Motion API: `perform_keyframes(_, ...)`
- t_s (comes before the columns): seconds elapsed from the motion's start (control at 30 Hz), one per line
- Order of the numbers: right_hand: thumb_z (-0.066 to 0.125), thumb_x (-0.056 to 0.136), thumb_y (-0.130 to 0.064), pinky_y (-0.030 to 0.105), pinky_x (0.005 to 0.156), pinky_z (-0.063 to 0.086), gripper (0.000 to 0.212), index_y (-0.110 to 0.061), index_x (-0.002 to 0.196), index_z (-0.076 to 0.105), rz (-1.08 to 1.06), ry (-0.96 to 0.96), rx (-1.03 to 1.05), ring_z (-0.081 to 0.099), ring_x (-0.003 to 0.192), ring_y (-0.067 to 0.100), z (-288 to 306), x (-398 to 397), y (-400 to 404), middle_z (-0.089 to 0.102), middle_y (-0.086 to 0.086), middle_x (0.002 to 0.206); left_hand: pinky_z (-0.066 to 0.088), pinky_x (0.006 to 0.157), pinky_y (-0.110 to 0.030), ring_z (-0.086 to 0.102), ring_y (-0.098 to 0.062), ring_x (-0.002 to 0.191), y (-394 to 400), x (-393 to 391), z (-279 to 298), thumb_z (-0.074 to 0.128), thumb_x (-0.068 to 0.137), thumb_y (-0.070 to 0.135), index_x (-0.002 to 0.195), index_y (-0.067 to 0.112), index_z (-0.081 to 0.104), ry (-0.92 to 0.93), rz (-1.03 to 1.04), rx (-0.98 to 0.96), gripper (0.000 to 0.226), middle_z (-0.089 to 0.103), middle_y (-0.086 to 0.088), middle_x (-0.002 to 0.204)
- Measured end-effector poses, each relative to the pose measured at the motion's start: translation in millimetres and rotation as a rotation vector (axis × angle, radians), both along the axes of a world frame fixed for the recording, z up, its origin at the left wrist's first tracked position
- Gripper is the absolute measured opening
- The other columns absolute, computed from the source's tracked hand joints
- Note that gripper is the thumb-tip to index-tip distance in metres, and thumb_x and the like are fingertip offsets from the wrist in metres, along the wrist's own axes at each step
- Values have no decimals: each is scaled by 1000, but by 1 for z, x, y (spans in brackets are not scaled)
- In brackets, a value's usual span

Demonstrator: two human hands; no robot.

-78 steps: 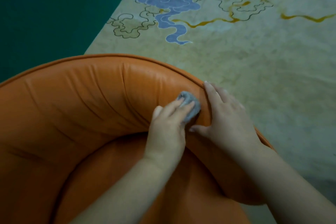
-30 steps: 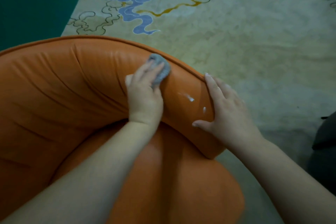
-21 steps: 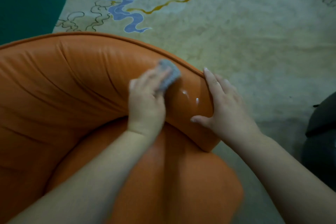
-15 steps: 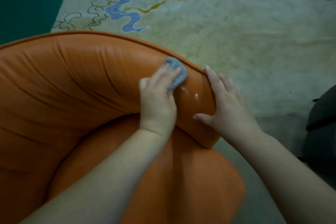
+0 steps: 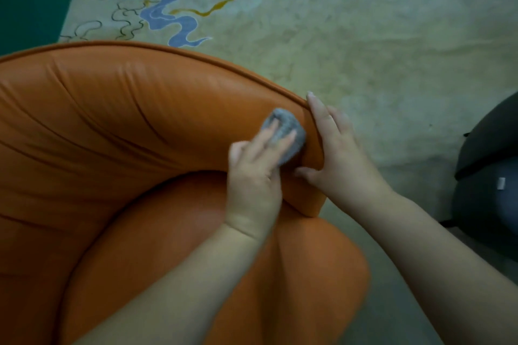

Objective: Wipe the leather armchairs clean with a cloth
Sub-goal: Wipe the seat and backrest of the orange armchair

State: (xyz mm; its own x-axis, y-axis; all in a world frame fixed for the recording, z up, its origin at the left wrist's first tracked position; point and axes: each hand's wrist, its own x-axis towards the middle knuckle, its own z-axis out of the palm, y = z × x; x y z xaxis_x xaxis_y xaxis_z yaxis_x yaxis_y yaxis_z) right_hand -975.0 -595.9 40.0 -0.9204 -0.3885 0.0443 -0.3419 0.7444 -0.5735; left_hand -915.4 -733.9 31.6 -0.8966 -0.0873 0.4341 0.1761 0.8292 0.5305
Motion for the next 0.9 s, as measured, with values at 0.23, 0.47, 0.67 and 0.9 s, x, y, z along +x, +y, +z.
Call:
perform_keyframes(0.23,79,63,-7,26,107,28,118,-40,149,5,4,-96,-52,35,129,21,0,8,10,32,4,137,34,90,-26,53,-19,113,-15,-4,15,52,82,-8,116,12,66,62,-7,-5,42,58,-13,129)
perform_keyframes(0.47,79,64,-8,39,99,42,121,-48,146,0,-26,-129,-65,45,115,24,-4,12,16,41,2,124,34,90,-22,60,-37,101,1,12,3,57,76,-15,113,13,70,-97,-51,-10,48,59,-10,128)
perform_keyframes(0.67,83,61,-7,37,105,39,124,-46,147,3,0,-170,-100,42,126,20,-6,6,19,42,4,137,32,90,-25,54,-23,114,-10,-1,18,58,74,-12,117,11,67,1,33,40,49,58,-14,129)
perform_keyframes(0.9,76,62,0,37,104,39,121,-44,147,1,-6,-156,-80,42,126,25,-5,10,17,41,9,137,40,91,-29,59,-41,93,9,27,-20,64,79,-7,113,10,70,-95,-86,-60,38,61,-17,118)
